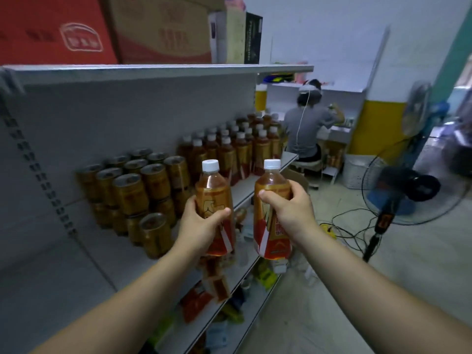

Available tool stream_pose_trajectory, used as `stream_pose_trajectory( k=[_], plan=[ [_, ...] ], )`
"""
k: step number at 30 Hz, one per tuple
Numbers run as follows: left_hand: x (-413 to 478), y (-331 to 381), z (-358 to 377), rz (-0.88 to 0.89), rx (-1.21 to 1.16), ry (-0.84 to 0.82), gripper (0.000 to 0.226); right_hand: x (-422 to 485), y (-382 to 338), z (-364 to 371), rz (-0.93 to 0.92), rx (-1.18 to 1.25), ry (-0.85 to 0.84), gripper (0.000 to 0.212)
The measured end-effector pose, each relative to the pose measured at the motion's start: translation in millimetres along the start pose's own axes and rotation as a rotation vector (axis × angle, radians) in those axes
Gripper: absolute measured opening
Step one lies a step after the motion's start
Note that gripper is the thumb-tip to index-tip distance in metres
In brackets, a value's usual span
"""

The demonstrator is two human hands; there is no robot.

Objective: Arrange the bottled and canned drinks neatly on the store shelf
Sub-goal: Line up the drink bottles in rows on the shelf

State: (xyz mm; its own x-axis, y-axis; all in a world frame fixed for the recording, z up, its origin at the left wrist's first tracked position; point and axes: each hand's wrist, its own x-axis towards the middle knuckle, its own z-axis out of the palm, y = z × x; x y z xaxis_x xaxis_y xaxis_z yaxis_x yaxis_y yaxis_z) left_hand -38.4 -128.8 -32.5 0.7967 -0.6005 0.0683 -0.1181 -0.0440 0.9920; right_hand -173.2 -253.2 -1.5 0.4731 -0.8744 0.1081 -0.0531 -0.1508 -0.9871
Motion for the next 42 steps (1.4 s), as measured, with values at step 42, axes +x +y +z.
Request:
stream_pose_trajectory(
  k=[42],
  plan=[
    [219.5,-72.5,158.1,-0.069,0.250,0.327,0.097,374.9,77.2,11.4,-0.724,-0.861,-0.505,0.087]
  ],
)
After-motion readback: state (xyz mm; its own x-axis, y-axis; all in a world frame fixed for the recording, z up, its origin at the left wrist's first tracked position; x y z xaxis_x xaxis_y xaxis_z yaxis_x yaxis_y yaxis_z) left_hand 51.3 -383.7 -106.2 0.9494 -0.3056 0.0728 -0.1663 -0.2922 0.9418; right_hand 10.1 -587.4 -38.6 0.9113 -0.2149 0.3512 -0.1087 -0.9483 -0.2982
